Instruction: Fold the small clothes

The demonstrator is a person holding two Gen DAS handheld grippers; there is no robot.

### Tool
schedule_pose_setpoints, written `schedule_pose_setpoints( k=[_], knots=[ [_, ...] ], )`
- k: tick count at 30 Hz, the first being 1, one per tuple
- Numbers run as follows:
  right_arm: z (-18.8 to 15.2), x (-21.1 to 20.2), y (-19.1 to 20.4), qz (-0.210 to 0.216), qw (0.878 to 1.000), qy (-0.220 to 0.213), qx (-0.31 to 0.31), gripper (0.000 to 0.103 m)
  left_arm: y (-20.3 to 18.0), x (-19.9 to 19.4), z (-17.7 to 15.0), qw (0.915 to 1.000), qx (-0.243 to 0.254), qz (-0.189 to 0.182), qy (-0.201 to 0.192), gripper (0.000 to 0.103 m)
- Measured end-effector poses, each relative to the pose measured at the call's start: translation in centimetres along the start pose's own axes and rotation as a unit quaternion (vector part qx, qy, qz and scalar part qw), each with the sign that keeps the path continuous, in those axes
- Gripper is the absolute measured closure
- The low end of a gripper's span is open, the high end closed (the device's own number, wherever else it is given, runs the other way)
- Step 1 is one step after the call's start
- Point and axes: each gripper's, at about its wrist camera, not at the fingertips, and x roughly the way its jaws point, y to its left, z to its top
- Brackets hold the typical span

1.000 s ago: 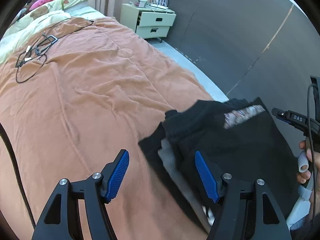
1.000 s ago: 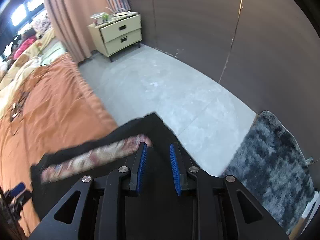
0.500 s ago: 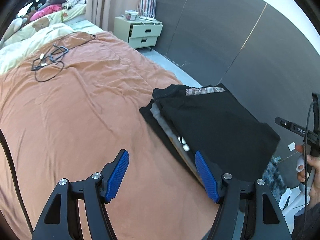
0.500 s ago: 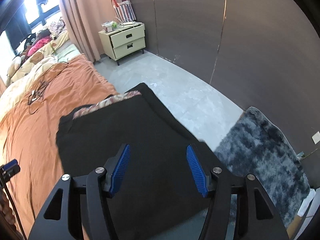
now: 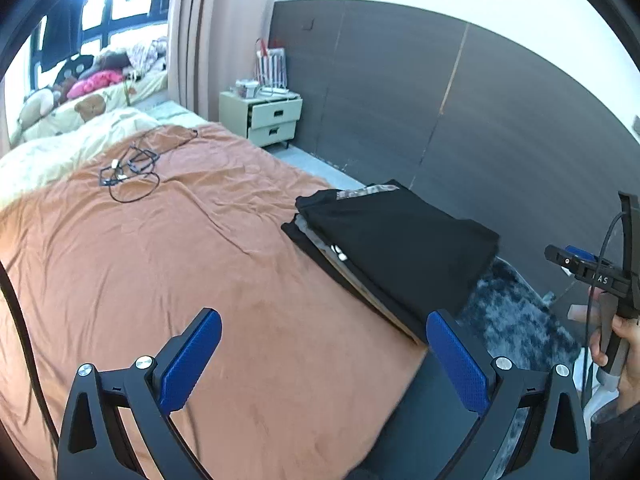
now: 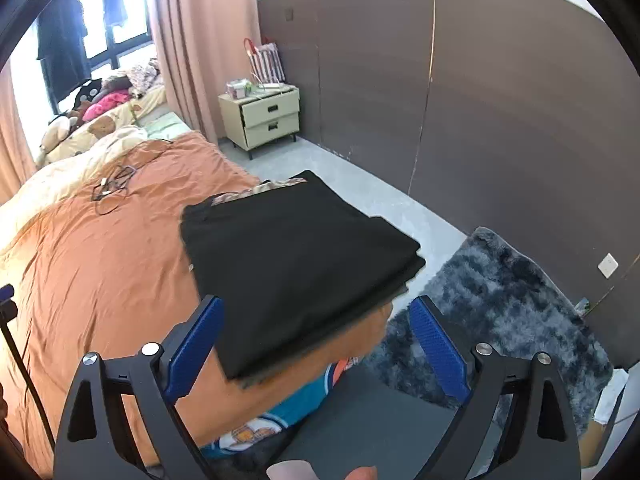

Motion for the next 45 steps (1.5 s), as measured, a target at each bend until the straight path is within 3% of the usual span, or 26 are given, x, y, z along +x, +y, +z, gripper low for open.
schedule_pose_setpoints(
  k=[14, 31, 37, 45],
  knots=[
    [-11.1, -9.6, 1.0, 0.049, 0.997, -0.047, -0.032, 0.009, -0.2, -11.6, -11.0, 0.9972, -0.007, 0.026, -0.070, 0.000],
    [-24.5, -17.9, -1.1, 0.110, 0.988, -0.101, -0.048, 0.009, -1.9, -23.0, -26.0, 0.9809, -0.003, 0.095, -0.169, 0.000],
    [-27.7, -19.0, -2.9, 0.122, 0.986, -0.107, -0.032, 0.009, -2.7, -25.0, -29.8, 0.9751, -0.003, 0.112, -0.192, 0.000],
    [-29.7, -20.1, -2.5, 0.118, 0.984, -0.126, -0.040, 0.009, -3.7, -26.8, -31.5, 0.9702, -0.002, 0.122, -0.209, 0.000]
  ],
)
